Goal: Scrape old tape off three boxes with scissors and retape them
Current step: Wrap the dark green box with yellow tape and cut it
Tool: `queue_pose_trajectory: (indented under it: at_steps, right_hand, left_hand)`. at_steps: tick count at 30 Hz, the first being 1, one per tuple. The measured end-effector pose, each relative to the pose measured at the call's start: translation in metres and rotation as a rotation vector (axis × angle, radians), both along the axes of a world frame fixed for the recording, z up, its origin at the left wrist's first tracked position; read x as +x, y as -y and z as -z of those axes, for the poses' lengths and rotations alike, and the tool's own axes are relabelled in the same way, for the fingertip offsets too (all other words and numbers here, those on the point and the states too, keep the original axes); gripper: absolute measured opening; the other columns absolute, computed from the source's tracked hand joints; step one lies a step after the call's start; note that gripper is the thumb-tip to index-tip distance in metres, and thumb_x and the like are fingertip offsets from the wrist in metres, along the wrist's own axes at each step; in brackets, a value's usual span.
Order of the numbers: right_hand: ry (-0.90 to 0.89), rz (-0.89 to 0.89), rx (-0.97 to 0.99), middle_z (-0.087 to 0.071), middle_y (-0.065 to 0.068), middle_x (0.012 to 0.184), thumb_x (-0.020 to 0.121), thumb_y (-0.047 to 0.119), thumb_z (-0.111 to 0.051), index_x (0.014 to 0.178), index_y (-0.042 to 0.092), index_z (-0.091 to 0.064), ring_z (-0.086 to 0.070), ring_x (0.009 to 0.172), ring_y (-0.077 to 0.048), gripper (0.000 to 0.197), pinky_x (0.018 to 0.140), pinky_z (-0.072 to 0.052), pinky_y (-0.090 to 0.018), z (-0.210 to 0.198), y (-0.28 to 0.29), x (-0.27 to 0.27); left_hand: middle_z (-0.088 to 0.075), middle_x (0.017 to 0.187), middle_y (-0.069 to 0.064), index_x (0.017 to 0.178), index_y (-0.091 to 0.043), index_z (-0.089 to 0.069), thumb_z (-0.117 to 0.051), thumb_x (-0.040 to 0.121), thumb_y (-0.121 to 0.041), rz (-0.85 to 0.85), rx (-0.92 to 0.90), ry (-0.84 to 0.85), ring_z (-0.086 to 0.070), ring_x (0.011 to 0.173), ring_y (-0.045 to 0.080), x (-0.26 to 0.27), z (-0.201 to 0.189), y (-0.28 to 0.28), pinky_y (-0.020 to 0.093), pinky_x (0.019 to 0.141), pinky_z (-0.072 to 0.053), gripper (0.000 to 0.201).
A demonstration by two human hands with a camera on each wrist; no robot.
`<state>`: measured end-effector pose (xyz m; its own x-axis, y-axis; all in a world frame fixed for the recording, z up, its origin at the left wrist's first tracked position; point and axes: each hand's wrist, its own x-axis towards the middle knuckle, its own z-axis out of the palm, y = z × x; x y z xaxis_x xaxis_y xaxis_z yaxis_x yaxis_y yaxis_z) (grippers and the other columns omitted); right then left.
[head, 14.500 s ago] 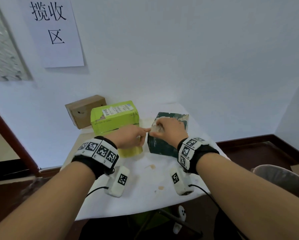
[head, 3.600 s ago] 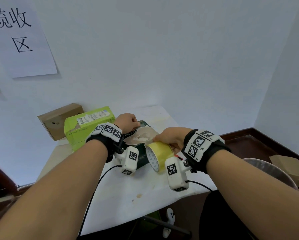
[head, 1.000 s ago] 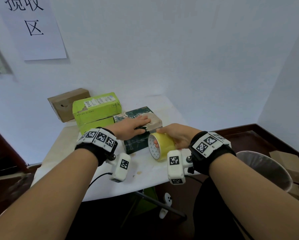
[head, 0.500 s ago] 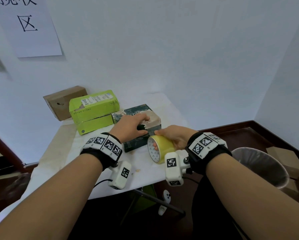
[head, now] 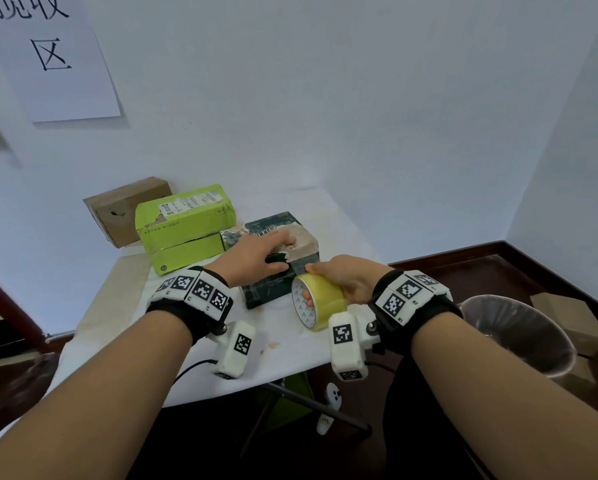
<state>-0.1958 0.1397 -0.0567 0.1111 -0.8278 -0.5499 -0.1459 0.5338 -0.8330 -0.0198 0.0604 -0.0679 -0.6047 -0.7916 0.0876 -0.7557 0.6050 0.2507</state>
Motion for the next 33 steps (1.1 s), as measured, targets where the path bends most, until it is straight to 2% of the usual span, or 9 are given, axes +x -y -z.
queue_pose_trajectory:
  at_steps: [4,8,12,14,16,17,21,25,33]
  right_hand:
    - [0.113,-0.052,-0.008,-0.065,-0.012,0.073,0.101,0.021,-0.035,0.102,0.004,-0.055,-0.065,0.055,-0.018,0.027,0.056,-0.056,-0.028,-0.001,-0.001,-0.006]
    - [0.105,-0.06,0.022,-0.067,-0.012,0.063,0.1,0.015,-0.033,0.095,0.003,-0.055,-0.066,0.053,-0.019,0.026,0.055,-0.057,-0.029,-0.005,-0.004,-0.007]
    - [0.067,-0.053,0.024,-0.067,-0.009,0.055,0.103,0.016,-0.033,0.09,0.003,-0.054,-0.065,0.047,-0.017,0.028,0.048,-0.055,-0.027,-0.004,-0.004,-0.005]
    - [0.062,-0.049,0.021,-0.066,-0.009,0.054,0.103,0.016,-0.034,0.089,0.003,-0.053,-0.065,0.045,-0.016,0.027,0.045,-0.055,-0.027,-0.003,-0.002,-0.006]
    - [0.066,-0.049,0.031,-0.066,-0.009,0.054,0.103,0.017,-0.034,0.09,0.002,-0.054,-0.065,0.046,-0.017,0.028,0.045,-0.055,-0.027,-0.002,-0.001,-0.006]
    - [0.066,-0.05,0.039,-0.067,-0.01,0.056,0.104,0.017,-0.034,0.091,0.002,-0.054,-0.066,0.047,-0.017,0.028,0.046,-0.055,-0.028,-0.001,0.0,-0.006]
    - [0.071,-0.046,0.061,-0.068,-0.011,0.058,0.104,0.018,-0.035,0.096,0.002,-0.053,-0.067,0.049,-0.018,0.026,0.047,-0.056,-0.029,0.001,0.003,-0.005]
    - [0.101,-0.045,0.076,-0.068,-0.014,0.061,0.104,0.019,-0.034,0.1,-0.001,-0.052,-0.067,0.051,-0.021,0.027,0.051,-0.057,-0.031,0.004,0.006,-0.004]
    - [0.127,-0.051,0.097,-0.069,-0.016,0.067,0.104,0.022,-0.035,0.105,-0.002,-0.05,-0.068,0.057,-0.024,0.029,0.059,-0.058,-0.036,0.009,0.013,-0.004]
  left_hand:
    - [-0.059,0.13,-0.001,0.138,-0.025,-0.047,-0.058,0.094,-0.028,-0.027,-0.025,-0.038,-0.058,0.108,0.022,-0.003,0.001,-0.004,0.025,0.084,-0.038,0.046]
    - [-0.056,0.134,0.0,0.14,-0.029,-0.043,-0.055,0.095,-0.028,-0.044,0.019,0.019,-0.057,0.107,0.023,-0.003,-0.003,-0.002,0.024,0.082,-0.036,0.047]
    - [-0.049,0.143,-0.006,0.135,-0.031,-0.052,-0.047,0.098,-0.035,-0.132,0.154,-0.078,-0.047,0.127,0.018,-0.007,-0.015,0.0,0.024,0.099,-0.033,0.038]
    - [-0.067,0.115,-0.004,0.114,-0.023,-0.068,-0.048,0.096,-0.045,-0.187,0.095,-0.199,-0.058,0.108,0.018,-0.015,-0.012,-0.002,0.024,0.085,-0.041,0.035]
    - [-0.067,0.084,-0.007,0.091,-0.019,-0.071,-0.054,0.092,-0.048,-0.194,-0.001,-0.246,-0.06,0.082,0.015,-0.021,-0.005,-0.003,0.021,0.064,-0.039,0.033]
    - [-0.067,0.082,-0.009,0.087,-0.02,-0.07,-0.058,0.09,-0.047,-0.196,-0.027,-0.26,-0.059,0.079,0.013,-0.023,-0.002,-0.002,0.022,0.062,-0.038,0.029]
    - [-0.072,0.097,-0.005,0.091,-0.019,-0.072,-0.065,0.087,-0.043,-0.197,-0.079,-0.268,-0.062,0.088,0.013,-0.024,0.002,0.002,0.027,0.073,-0.043,0.026]
    - [-0.073,0.098,-0.004,0.091,-0.019,-0.07,-0.065,0.087,-0.044,-0.199,-0.144,-0.285,-0.065,0.09,0.015,-0.024,0.01,0.001,0.031,0.08,-0.048,0.026]
    - [-0.073,0.092,-0.003,0.095,-0.021,-0.067,-0.058,0.089,-0.052,-0.162,-0.299,-0.159,-0.067,0.085,0.019,-0.025,0.016,0.004,0.029,0.071,-0.048,0.033]
